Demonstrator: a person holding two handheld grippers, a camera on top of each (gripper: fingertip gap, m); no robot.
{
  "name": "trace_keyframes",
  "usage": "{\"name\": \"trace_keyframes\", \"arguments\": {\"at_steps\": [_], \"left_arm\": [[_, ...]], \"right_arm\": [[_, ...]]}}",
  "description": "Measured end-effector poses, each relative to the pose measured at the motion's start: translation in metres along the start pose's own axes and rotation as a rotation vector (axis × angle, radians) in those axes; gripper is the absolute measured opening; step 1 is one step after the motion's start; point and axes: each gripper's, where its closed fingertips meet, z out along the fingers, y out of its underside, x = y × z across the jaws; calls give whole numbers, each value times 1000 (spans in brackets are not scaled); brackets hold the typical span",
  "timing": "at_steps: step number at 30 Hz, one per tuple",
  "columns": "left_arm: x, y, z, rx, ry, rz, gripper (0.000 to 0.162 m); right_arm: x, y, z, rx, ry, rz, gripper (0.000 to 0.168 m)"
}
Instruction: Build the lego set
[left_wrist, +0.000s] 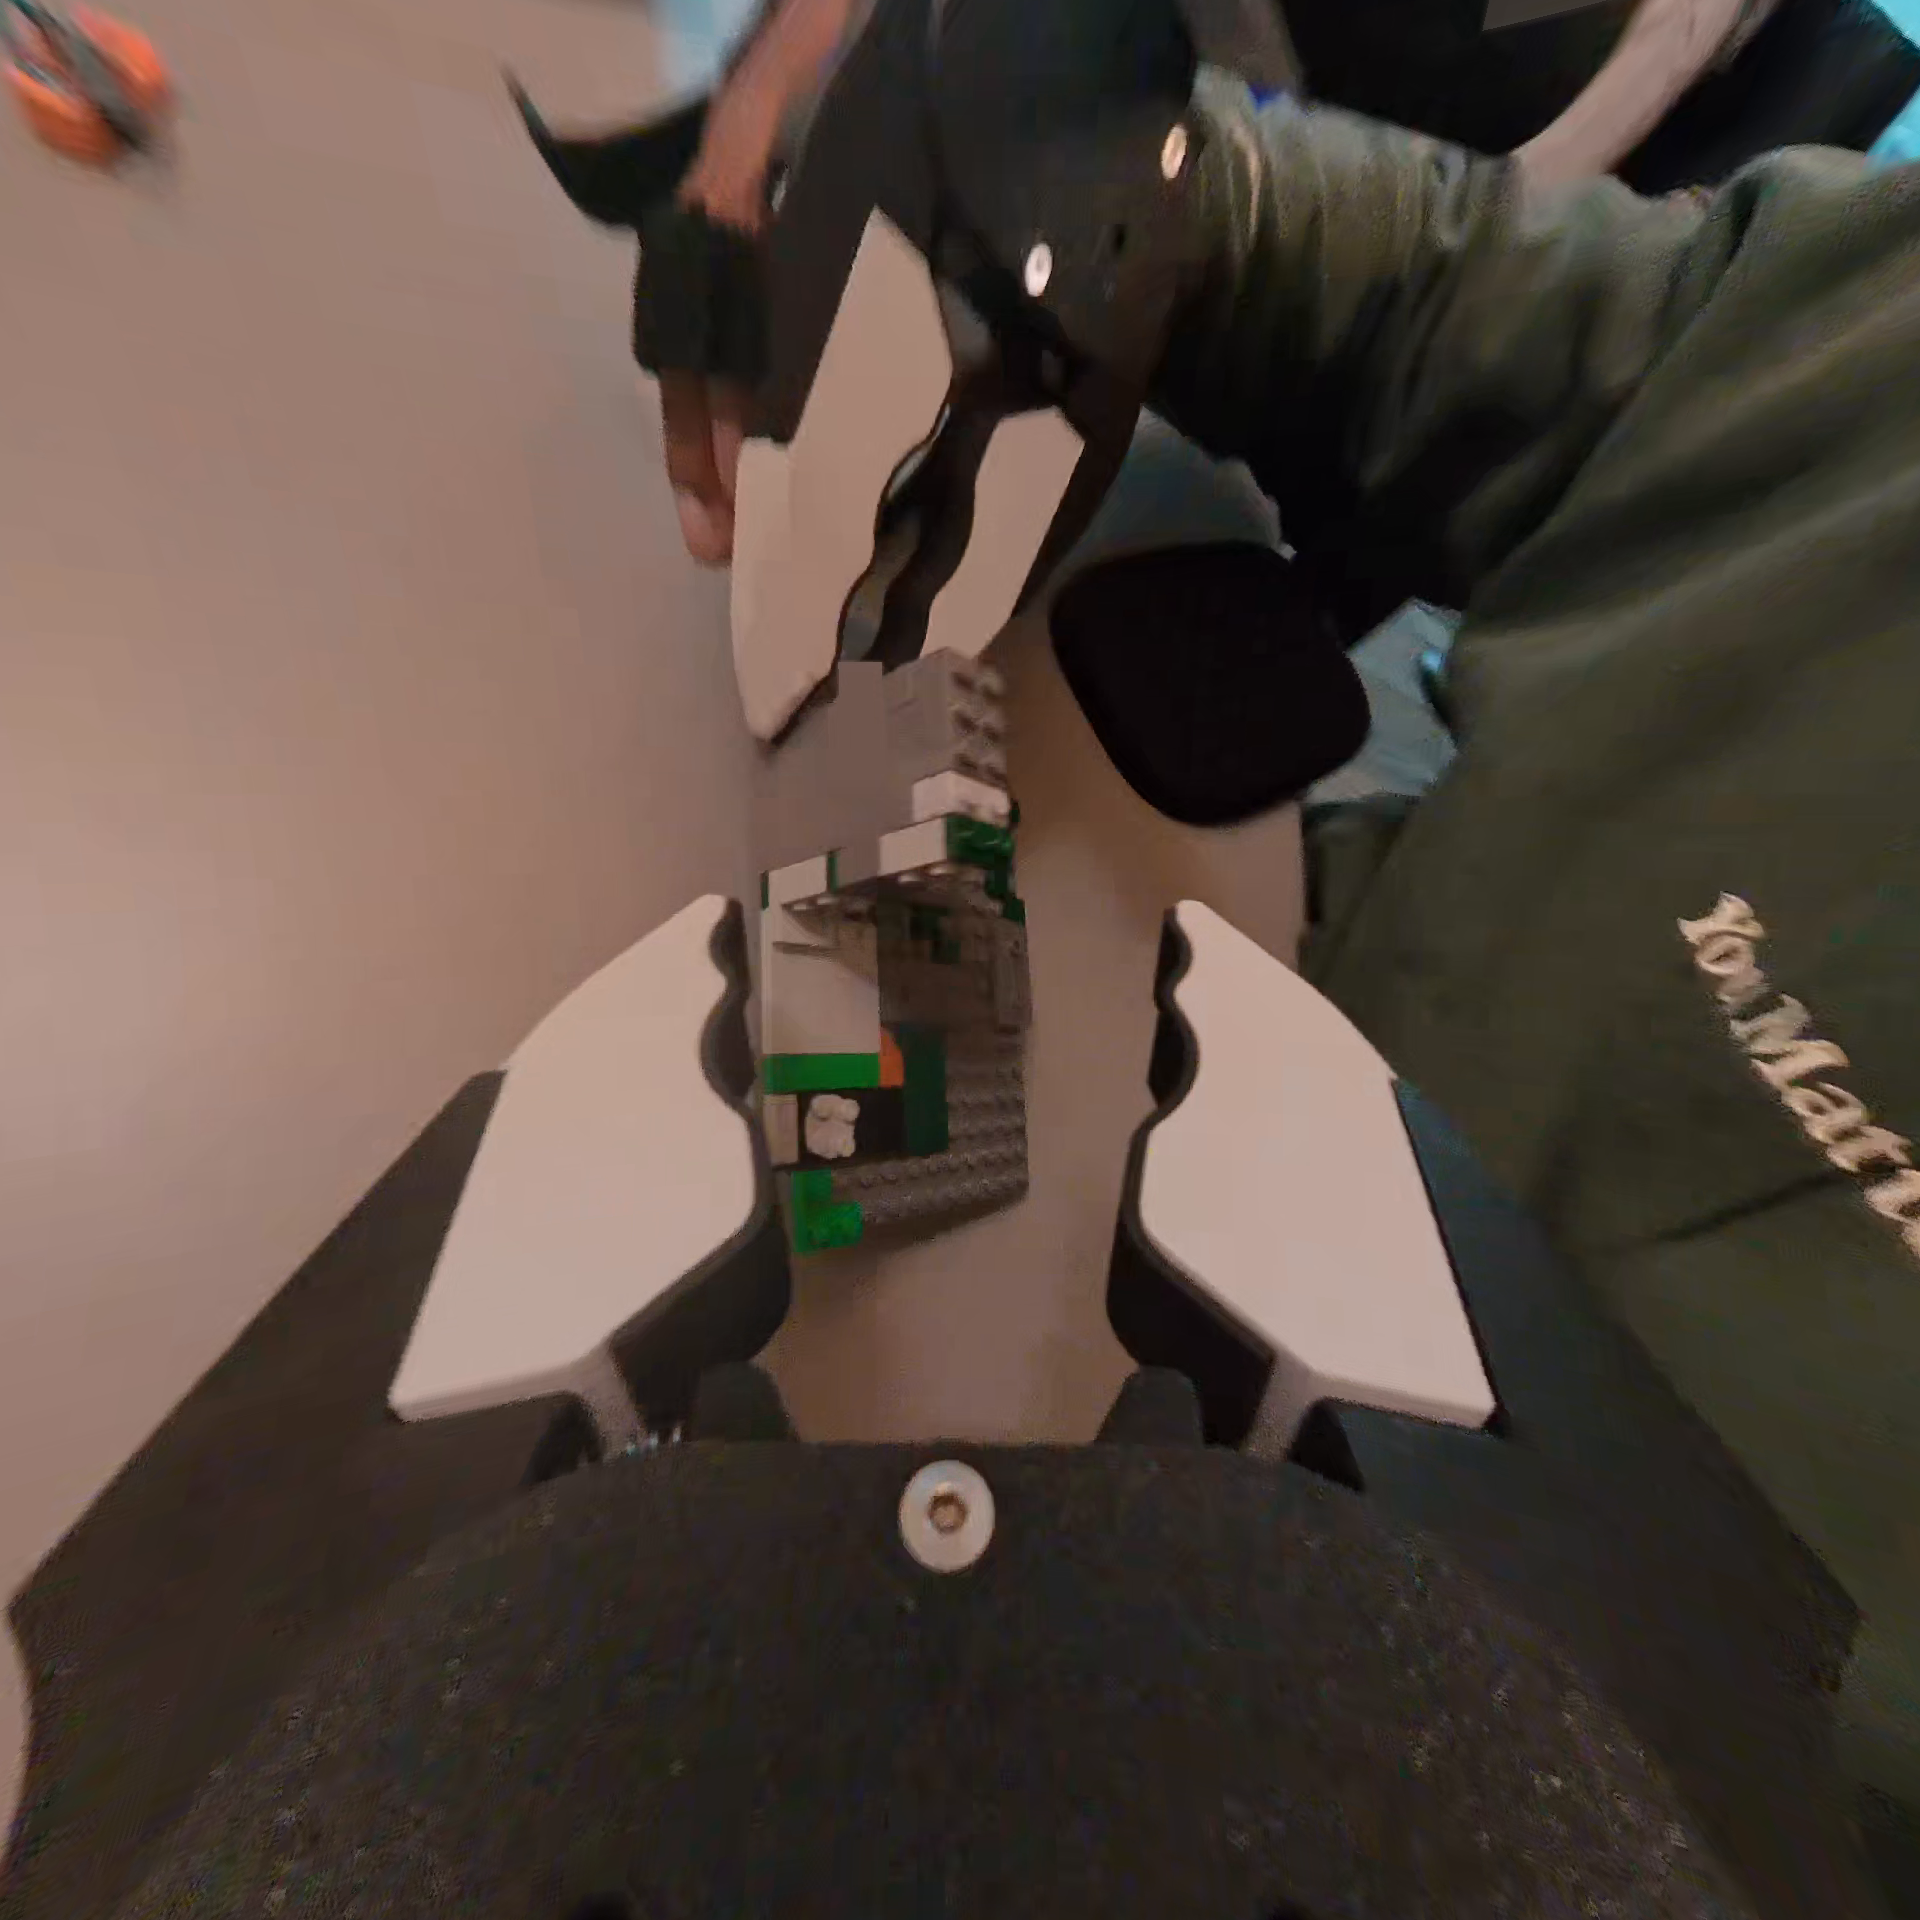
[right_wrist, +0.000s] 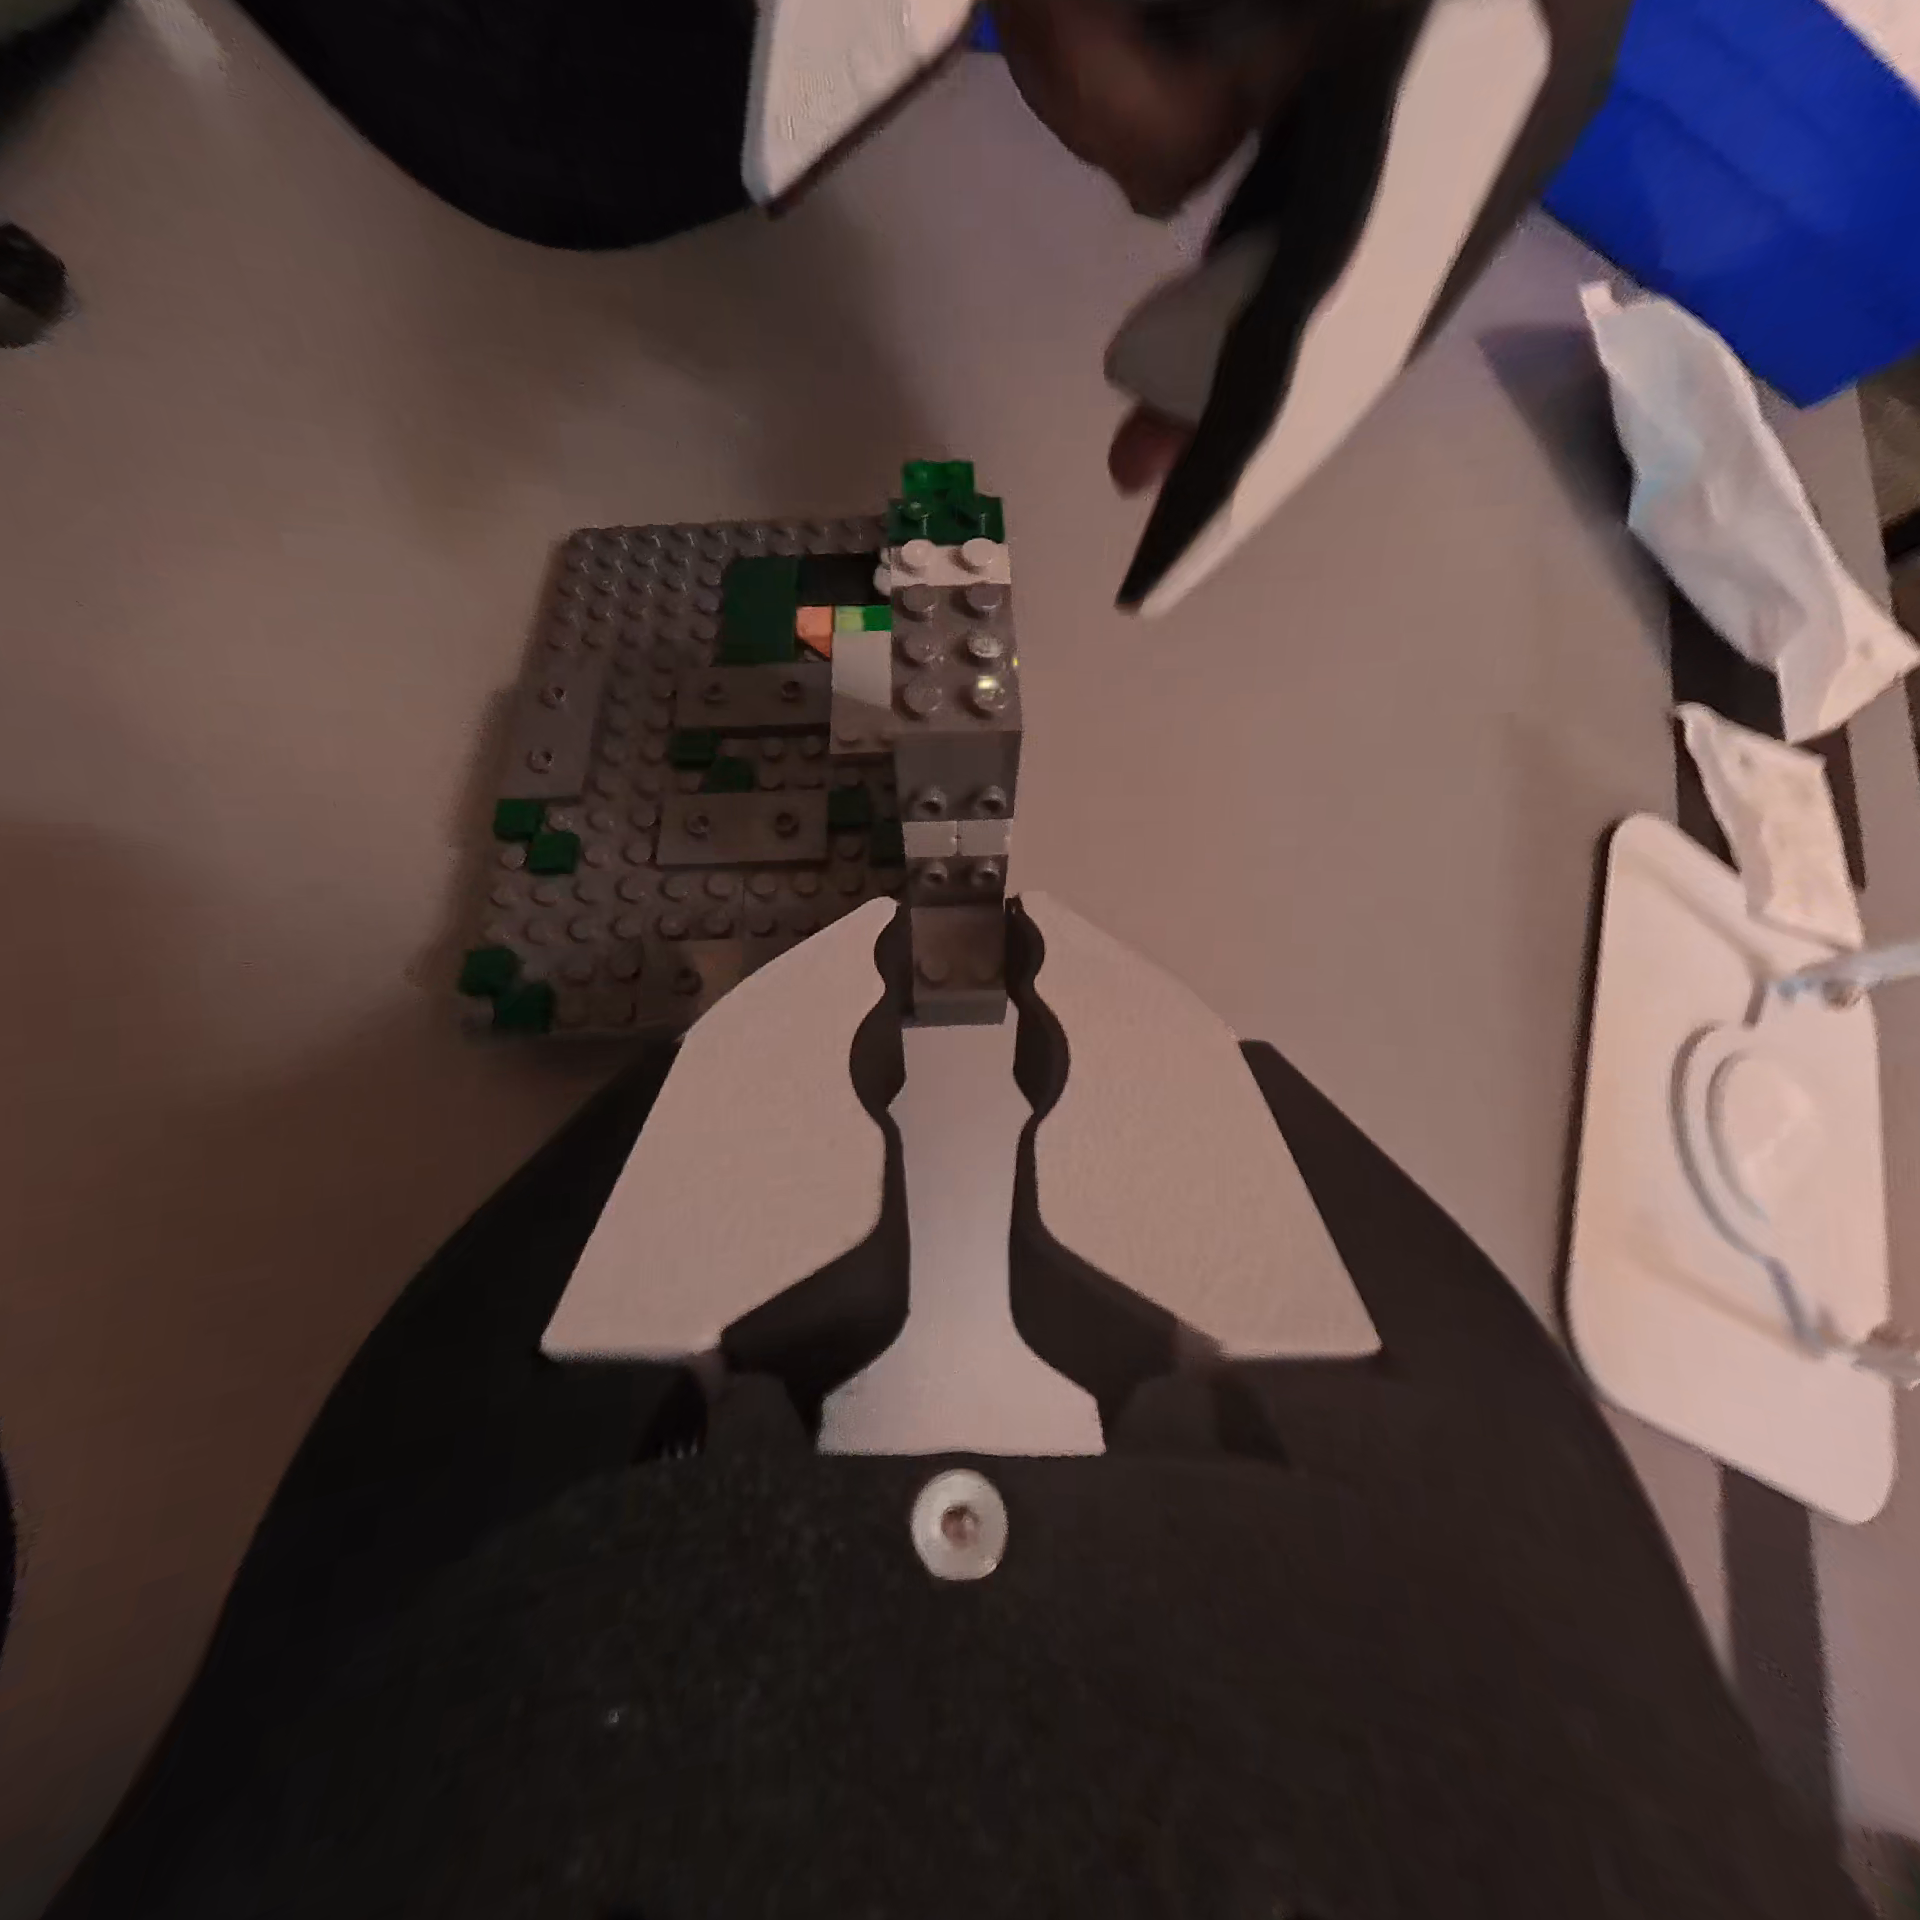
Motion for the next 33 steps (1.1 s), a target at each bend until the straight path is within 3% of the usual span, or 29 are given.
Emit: {"name": "trace_keyframes", "arguments": {"at_steps": [4,7,12,33], "left_arm": [[19,14,13,-137,193,-132,95],[25,21,23,-189,252,-195,98],[32,24,34,-198,314,-200,77],[40,33,38,-200,257,-221,74]], "right_arm": [[-7,-21,-5,-14,-32,-139,16],[-11,-32,-7,-23,-37,-203,16],[-13,-41,-5,-45,-34,-259,16],[-24,-43,-1,-162,44,-309,16]]}}
